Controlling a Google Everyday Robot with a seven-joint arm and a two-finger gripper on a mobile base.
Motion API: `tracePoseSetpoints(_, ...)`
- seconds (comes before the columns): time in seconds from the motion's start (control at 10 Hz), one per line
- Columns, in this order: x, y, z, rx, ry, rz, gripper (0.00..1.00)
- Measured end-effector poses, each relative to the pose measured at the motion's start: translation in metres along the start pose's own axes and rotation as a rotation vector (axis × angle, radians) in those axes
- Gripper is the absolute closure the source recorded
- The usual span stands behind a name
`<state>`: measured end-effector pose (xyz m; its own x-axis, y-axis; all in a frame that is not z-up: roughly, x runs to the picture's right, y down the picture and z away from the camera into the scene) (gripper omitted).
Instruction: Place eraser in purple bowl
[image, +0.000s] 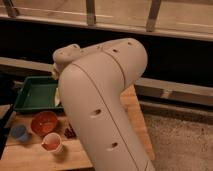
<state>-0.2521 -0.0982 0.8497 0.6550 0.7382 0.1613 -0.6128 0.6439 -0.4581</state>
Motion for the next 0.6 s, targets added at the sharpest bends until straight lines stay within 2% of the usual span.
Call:
tracePoseSetpoints(0.3, 0.034, -0.023, -0.014, 0.014, -0.016, 0.086, 0.95)
tracePoseSetpoints(0.5, 0.061, -0.035, -0.012, 0.001, -0.073, 0.154, 0.95)
tracePoseSetpoints(0.6, 0.072, -0.044, -0.007, -0.012, -0.123, 0.188, 0.95)
